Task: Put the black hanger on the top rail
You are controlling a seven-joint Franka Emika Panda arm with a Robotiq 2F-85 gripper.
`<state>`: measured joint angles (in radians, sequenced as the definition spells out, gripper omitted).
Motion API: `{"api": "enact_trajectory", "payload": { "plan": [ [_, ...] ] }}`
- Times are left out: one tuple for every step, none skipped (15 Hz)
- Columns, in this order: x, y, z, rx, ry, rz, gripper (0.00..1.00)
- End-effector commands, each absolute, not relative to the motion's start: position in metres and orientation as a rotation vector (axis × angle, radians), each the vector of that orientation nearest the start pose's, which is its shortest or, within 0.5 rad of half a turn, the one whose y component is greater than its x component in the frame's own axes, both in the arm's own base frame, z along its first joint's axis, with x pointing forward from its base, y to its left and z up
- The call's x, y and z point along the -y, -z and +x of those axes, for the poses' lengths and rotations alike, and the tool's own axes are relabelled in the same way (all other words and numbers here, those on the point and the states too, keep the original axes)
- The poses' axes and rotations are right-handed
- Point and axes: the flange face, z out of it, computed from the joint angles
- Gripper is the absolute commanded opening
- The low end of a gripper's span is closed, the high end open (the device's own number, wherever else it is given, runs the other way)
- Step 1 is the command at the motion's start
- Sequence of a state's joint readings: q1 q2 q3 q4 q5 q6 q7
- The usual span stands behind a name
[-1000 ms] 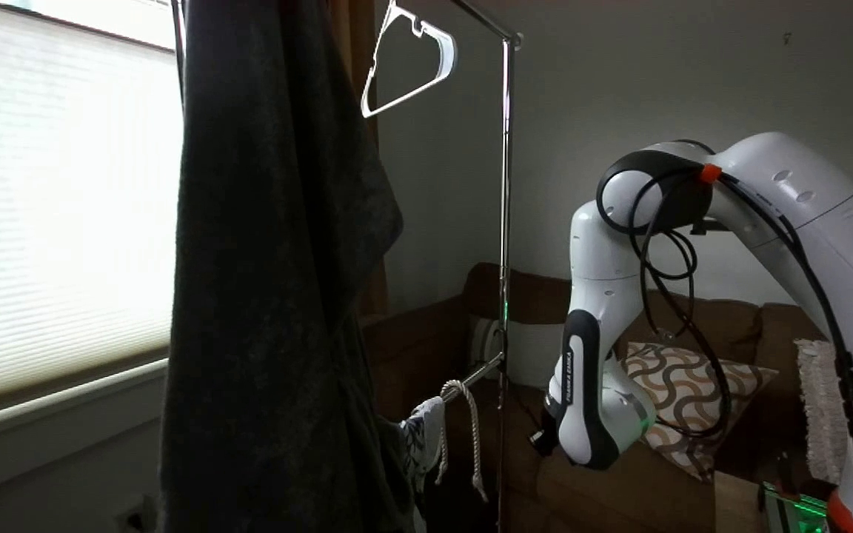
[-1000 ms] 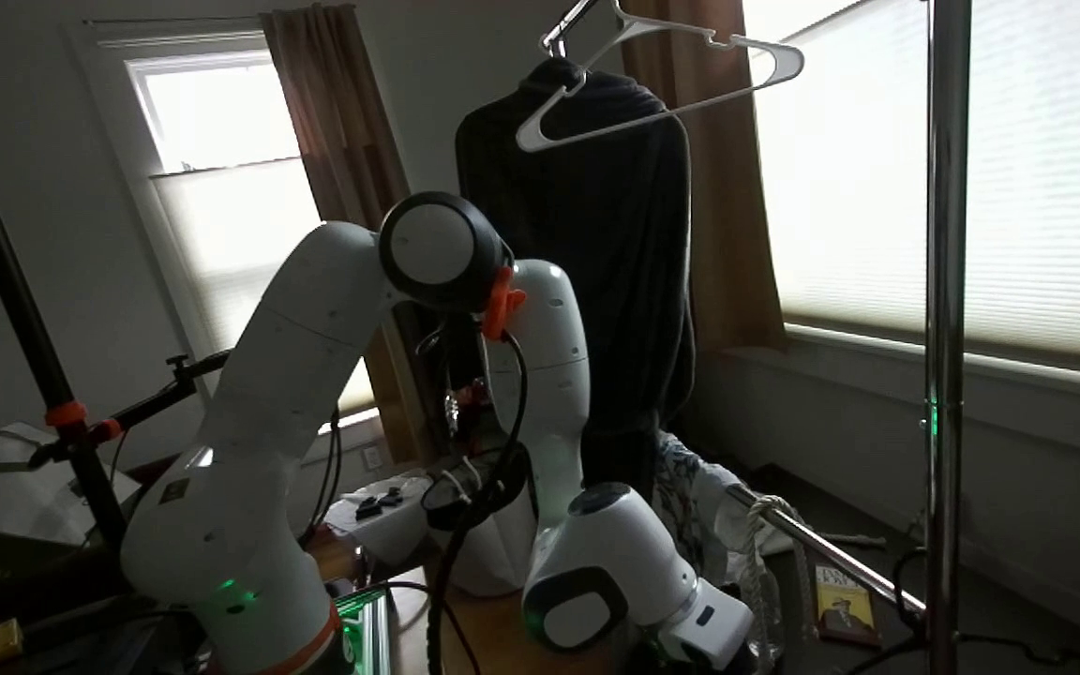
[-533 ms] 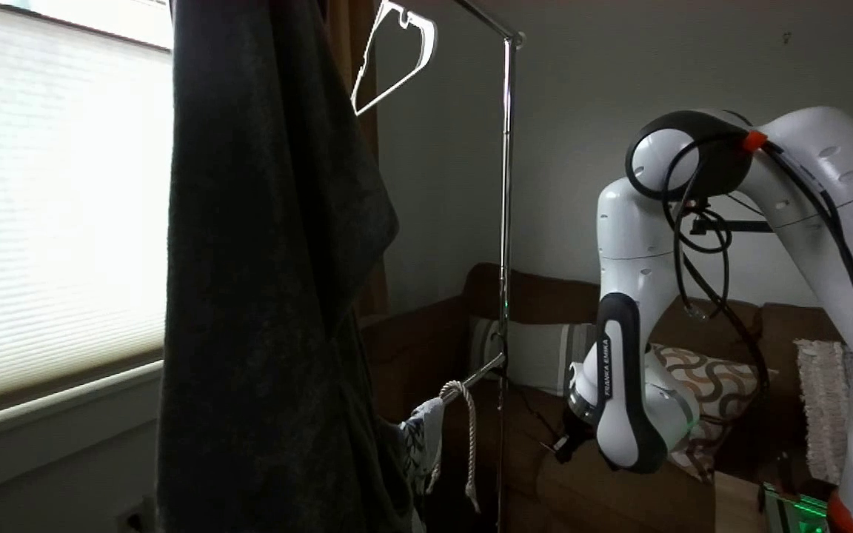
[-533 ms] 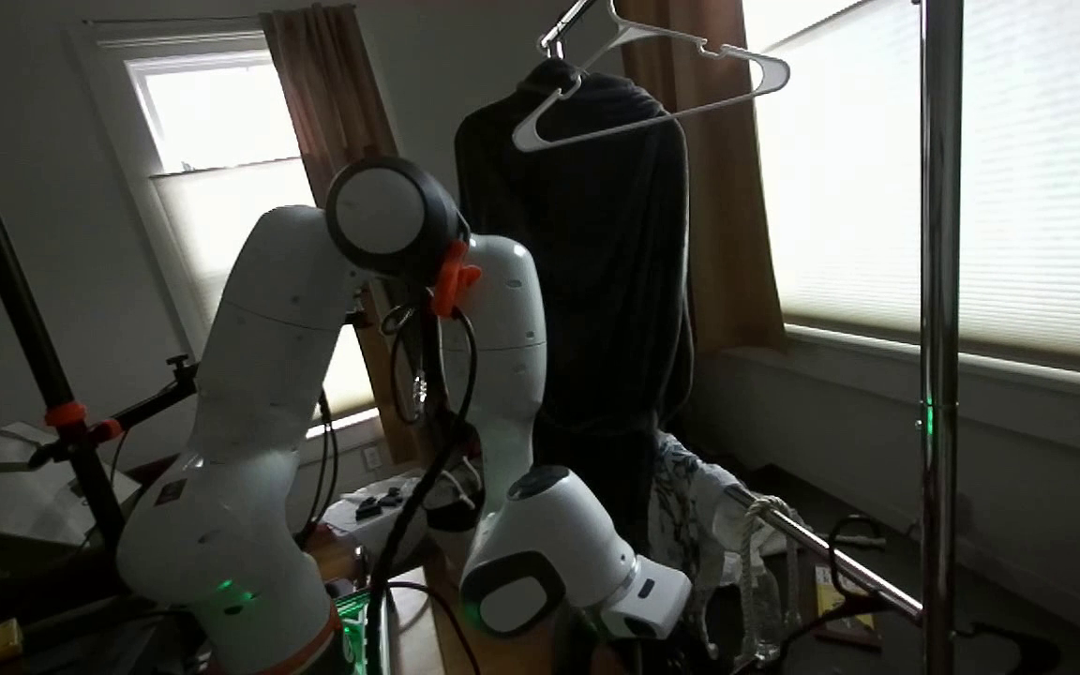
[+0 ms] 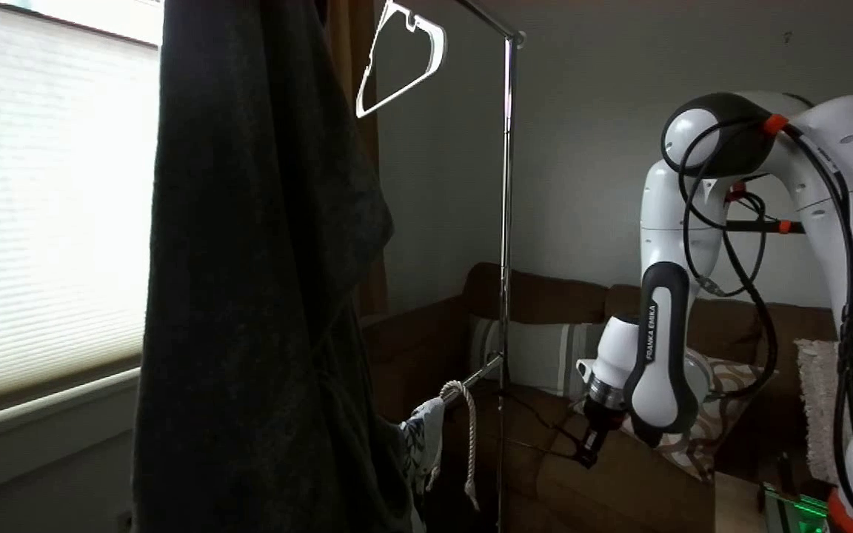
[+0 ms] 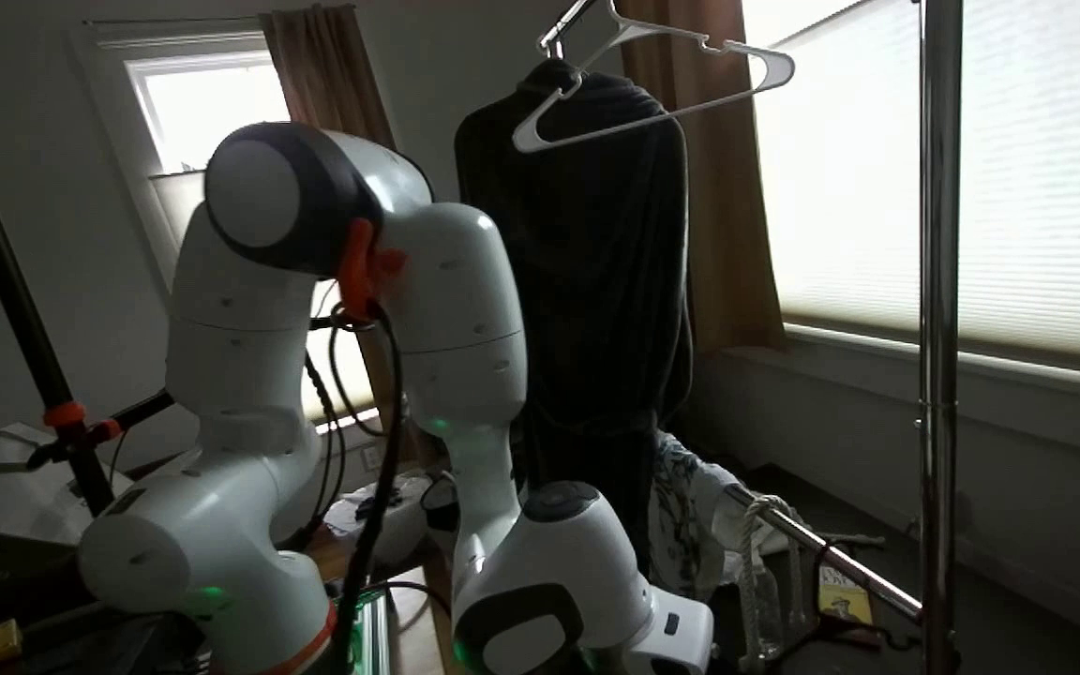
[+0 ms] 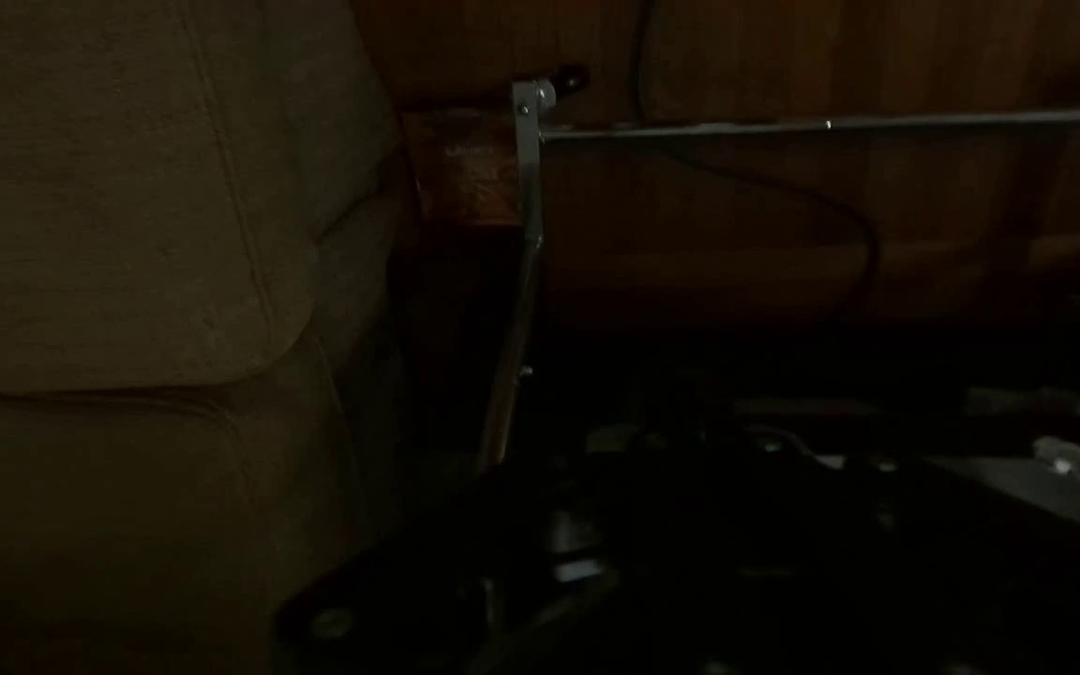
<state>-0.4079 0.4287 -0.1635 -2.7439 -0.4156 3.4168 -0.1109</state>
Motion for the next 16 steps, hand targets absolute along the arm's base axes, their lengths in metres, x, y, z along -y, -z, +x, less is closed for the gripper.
{"api": "enact_trajectory", "payload": {
  "plan": [
    [0.234,-0.140,0.302,0.066,0.135,-3.291,0.02],
    [0.247,-0.150,0.283,0.084,0.085,-3.308,0.02],
    [0.256,-0.159,0.261,0.122,0.040,-3.317,0.02],
    [0.284,-0.164,0.253,0.139,-0.030,-3.352,0.02],
    [0.302,-0.174,0.239,0.120,-0.084,-3.373,0.02],
    [0.313,-0.183,0.226,0.102,-0.115,-3.391,0.02],
    [0.318,-0.193,0.211,0.049,-0.131,-3.398,0.02],
    [0.326,-0.201,0.206,-0.074,-0.112,-3.410,0.02],
    [0.331,-0.210,0.203,-0.178,-0.078,-3.415,0.02],
    [0.334,-0.220,0.203,-0.302,-0.031,-3.416,0.02],
    [0.334,-0.229,0.204,-0.391,0.021,-3.414,0.02],
    [0.334,-0.240,0.206,-0.467,0.079,-3.414,0.02],
    [0.328,-0.249,0.214,-0.545,0.157,-3.390,0.02],
    [0.323,-0.262,0.221,-0.605,0.227,-3.367,0.02],
    [0.327,-0.273,0.239,-0.670,0.298,-3.350,0.02],
    [0.325,-0.286,0.253,-0.725,0.368,-3.316,0.02]
  ]
}}
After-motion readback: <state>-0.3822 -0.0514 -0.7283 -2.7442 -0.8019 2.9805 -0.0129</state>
